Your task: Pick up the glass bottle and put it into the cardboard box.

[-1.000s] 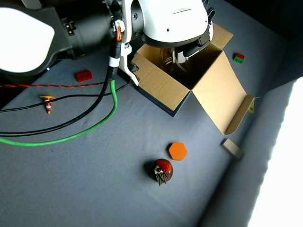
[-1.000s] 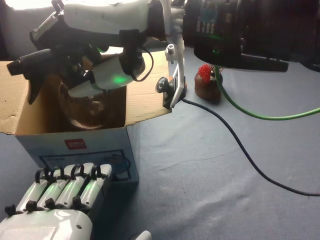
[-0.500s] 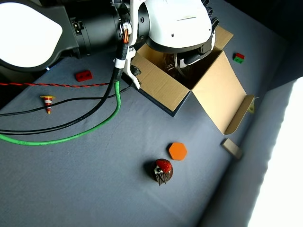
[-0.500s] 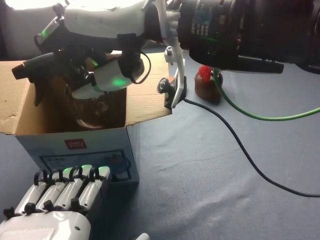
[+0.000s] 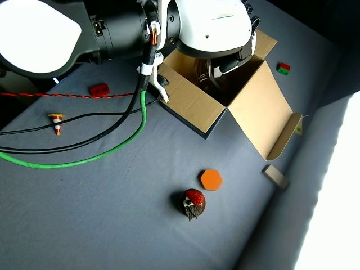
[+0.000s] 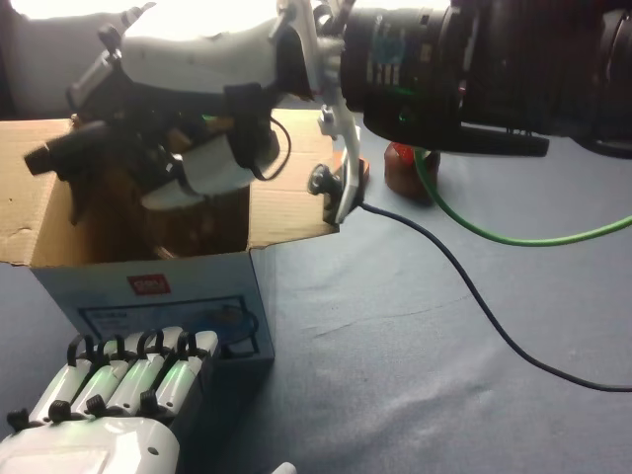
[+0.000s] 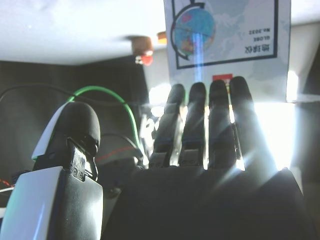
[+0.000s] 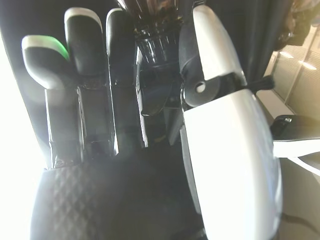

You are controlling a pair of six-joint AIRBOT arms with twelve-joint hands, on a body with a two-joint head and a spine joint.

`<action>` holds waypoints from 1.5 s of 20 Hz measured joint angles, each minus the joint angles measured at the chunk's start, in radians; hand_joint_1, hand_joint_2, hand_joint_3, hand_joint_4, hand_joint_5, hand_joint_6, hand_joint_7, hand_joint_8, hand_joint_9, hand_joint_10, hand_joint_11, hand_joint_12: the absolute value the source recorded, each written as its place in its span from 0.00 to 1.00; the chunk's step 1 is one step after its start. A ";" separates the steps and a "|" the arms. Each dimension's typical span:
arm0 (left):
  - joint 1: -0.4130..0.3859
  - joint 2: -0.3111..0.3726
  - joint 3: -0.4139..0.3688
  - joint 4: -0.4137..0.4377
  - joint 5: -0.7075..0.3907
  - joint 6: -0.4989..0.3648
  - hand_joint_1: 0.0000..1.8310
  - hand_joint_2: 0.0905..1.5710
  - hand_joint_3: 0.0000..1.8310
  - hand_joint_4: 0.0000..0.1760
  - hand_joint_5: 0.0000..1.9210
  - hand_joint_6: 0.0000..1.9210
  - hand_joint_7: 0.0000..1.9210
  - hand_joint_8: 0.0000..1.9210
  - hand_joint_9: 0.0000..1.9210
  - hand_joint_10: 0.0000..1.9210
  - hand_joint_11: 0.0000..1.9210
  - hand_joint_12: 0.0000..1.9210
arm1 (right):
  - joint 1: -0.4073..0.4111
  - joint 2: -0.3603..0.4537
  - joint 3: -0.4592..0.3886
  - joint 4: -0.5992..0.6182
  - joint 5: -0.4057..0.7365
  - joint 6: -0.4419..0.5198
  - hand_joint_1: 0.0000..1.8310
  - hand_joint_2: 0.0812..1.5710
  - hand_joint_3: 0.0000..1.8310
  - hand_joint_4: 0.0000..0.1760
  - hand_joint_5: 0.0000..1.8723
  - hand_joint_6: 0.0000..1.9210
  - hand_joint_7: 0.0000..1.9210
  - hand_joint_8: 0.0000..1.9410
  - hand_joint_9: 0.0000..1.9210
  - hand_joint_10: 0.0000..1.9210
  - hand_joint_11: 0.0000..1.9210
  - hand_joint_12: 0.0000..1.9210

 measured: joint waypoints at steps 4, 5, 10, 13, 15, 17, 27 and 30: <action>0.000 0.000 0.000 0.000 0.000 0.000 0.07 0.77 0.00 0.00 0.06 0.00 0.06 0.00 0.04 0.00 0.00 0.19 | -0.013 -0.003 0.000 0.008 -0.005 -0.010 0.50 0.80 0.00 0.00 0.12 0.60 0.22 0.49 0.19 0.65 0.07 0.97; 0.000 0.000 -0.002 0.000 0.000 0.000 0.07 0.77 0.00 0.00 0.06 0.00 0.06 0.00 0.04 0.00 0.00 0.19 | -0.013 -0.003 0.000 0.034 -0.002 -0.023 0.46 0.80 0.00 0.00 0.10 0.58 0.19 0.47 0.15 0.63 0.01 0.96; 0.000 0.000 -0.016 -0.033 0.002 -0.006 0.06 0.77 0.00 0.00 0.06 0.00 0.05 0.00 0.04 0.00 0.00 0.18 | -0.013 -0.003 0.002 0.043 0.010 -0.033 0.44 0.76 0.00 0.00 0.02 0.52 0.12 0.40 0.05 0.58 0.00 0.82; -0.050 0.013 -0.049 -0.163 0.002 0.035 0.07 0.77 0.00 0.00 0.07 0.00 0.06 0.00 0.04 0.00 0.00 0.18 | -0.012 0.014 0.003 0.040 0.032 -0.030 0.42 0.75 0.00 0.00 0.00 0.46 0.09 0.38 0.01 0.57 0.00 0.79; -0.070 0.027 -0.061 -0.212 -0.001 0.040 0.07 0.77 0.00 0.00 0.07 0.00 0.06 0.00 0.04 0.00 0.00 0.18 | -0.007 0.036 -0.003 0.040 0.038 -0.030 0.42 0.75 0.00 0.00 0.00 0.46 0.09 0.38 0.01 0.57 0.00 0.79; -0.130 0.041 -0.084 -0.290 -0.004 0.077 0.07 0.77 0.00 0.00 0.07 0.00 0.06 0.00 0.04 0.00 0.00 0.19 | -0.005 0.077 -0.021 0.040 0.059 -0.029 0.42 0.75 0.00 0.00 0.00 0.46 0.08 0.38 0.01 0.57 0.00 0.79; -0.440 0.051 -0.132 -0.444 -0.011 0.264 0.08 0.77 0.00 0.00 0.11 0.01 0.09 0.01 0.06 0.00 0.00 0.20 | -0.020 0.378 -0.228 0.161 0.096 -0.032 0.29 0.75 0.00 0.00 0.00 0.45 0.11 0.34 0.01 0.55 0.00 0.80; -0.512 0.051 -0.135 -0.472 -0.015 0.293 0.08 0.76 0.00 0.00 0.16 0.02 0.12 0.01 0.08 0.01 0.00 0.23 | -0.021 0.454 -0.326 0.510 -0.063 -0.362 0.25 0.78 0.00 0.00 0.03 0.53 0.13 0.38 0.04 0.58 0.00 0.83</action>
